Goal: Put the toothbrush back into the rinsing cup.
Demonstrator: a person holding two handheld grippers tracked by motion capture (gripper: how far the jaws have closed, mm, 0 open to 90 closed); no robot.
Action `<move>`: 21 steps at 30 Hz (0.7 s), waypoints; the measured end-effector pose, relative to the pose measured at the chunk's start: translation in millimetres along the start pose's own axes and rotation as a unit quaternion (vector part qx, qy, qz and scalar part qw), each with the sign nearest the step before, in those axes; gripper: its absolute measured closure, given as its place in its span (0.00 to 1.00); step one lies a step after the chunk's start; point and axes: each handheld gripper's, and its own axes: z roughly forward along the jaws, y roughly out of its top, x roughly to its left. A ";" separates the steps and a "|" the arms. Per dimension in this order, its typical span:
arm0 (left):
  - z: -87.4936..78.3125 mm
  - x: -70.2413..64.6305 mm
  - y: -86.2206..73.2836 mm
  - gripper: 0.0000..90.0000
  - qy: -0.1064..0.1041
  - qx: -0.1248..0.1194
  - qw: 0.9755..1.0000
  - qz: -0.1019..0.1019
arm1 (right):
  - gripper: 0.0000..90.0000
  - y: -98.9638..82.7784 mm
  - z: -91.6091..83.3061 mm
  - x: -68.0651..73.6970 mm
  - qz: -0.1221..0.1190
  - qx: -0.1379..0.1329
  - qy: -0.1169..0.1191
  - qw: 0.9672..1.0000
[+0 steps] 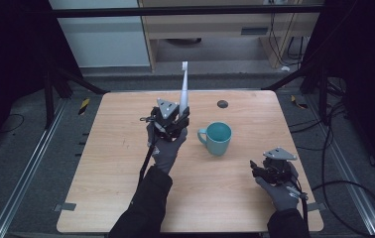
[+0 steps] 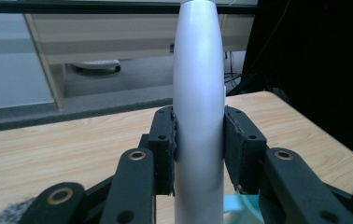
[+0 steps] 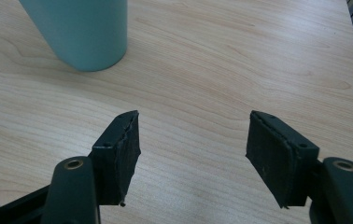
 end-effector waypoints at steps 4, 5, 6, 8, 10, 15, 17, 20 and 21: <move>9.5 -9.2 3.8 0.73 -0.009 -0.011 1.000 -0.007 | 0.38 -0.3 -0.1 0.0 -0.001 -0.005 -0.002 1.000; 12.0 -11.6 4.4 0.73 -0.011 -0.013 1.000 -0.007 | 0.38 -0.3 -0.2 -0.1 -0.001 -0.006 -0.002 1.000; 14.7 -14.0 5.0 0.73 -0.012 -0.015 1.000 -0.008 | 0.38 -0.4 -0.2 -0.2 -0.001 -0.007 -0.003 1.000; 19.9 -18.7 5.4 0.73 -0.015 -0.022 1.000 -0.009 | 0.38 -0.4 -0.4 -0.6 -0.001 -0.009 -0.002 1.000; 24.2 -22.0 5.1 0.73 -0.017 -0.027 0.999 -0.012 | 0.38 -0.6 -0.2 -1.1 -0.002 -0.009 -0.002 1.000; 36.2 -28.3 3.7 0.73 -0.027 -0.035 0.999 -0.026 | 0.38 -1.0 0.1 -1.0 -0.001 -0.010 -0.002 1.000; 41.3 -31.8 1.3 0.73 -0.029 -0.038 0.998 -0.029 | 0.38 -1.0 0.3 -1.1 -0.001 -0.011 -0.002 1.000; 47.4 -36.7 -2.7 0.73 -0.032 -0.042 0.998 -0.032 | 0.38 -1.1 0.0 -1.3 0.001 -0.012 -0.002 1.000; 49.9 -39.1 -4.7 0.73 -0.034 -0.043 0.998 -0.032 | 0.38 -1.1 -0.1 -1.4 0.002 -0.012 -0.002 1.000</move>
